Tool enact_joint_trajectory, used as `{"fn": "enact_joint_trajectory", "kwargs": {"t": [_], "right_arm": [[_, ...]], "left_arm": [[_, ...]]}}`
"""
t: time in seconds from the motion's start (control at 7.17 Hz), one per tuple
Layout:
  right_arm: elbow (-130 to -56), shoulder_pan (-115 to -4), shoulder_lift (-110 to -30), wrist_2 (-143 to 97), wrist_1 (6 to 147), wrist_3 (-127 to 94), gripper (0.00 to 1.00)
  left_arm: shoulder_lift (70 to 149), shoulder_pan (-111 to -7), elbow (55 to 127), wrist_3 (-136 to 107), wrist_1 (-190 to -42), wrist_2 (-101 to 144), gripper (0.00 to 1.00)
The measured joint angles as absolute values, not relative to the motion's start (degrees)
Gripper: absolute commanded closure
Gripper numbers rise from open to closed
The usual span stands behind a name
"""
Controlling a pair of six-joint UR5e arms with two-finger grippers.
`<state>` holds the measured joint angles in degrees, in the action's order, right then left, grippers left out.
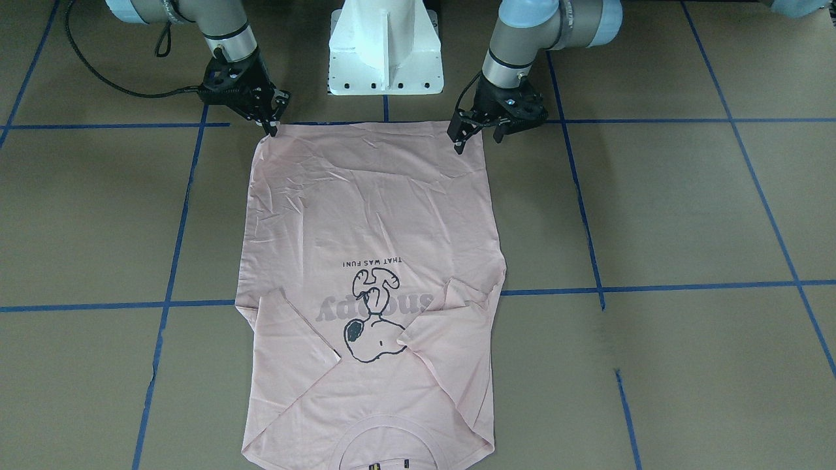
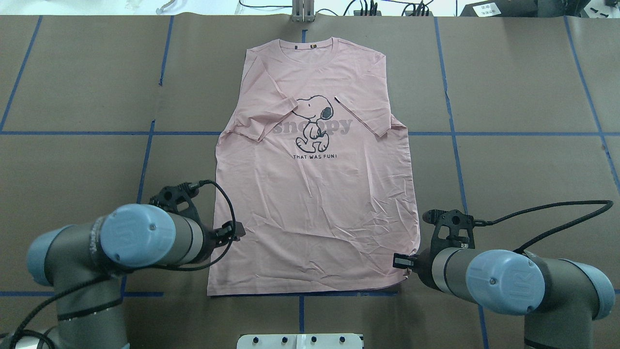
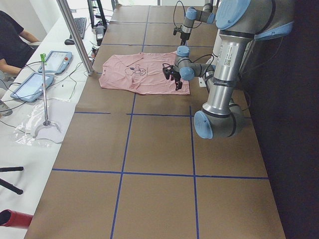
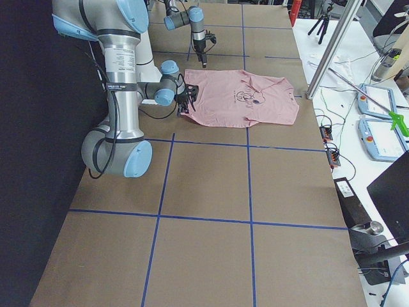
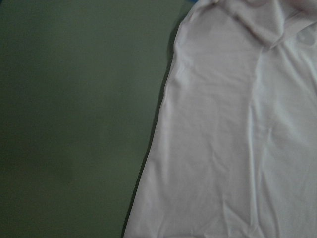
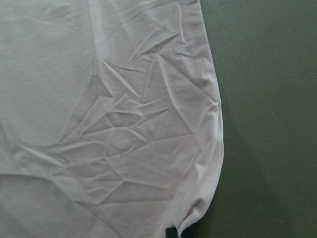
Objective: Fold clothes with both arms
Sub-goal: 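Move the left gripper to the hem and grasp both hem corners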
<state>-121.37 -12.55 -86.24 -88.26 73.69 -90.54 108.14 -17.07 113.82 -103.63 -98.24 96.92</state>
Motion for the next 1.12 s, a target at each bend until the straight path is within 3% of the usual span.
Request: {"fn": "enact_joint_trajectory", "kwargs": {"t": [1.12], "right_arm": [[-121.5, -12.9, -85.9, -88.6, 73.3, -90.4, 1.0]], "left_arm": [[107.8, -9.8, 113.8, -110.6, -91.7, 92.2, 0.05]]}}
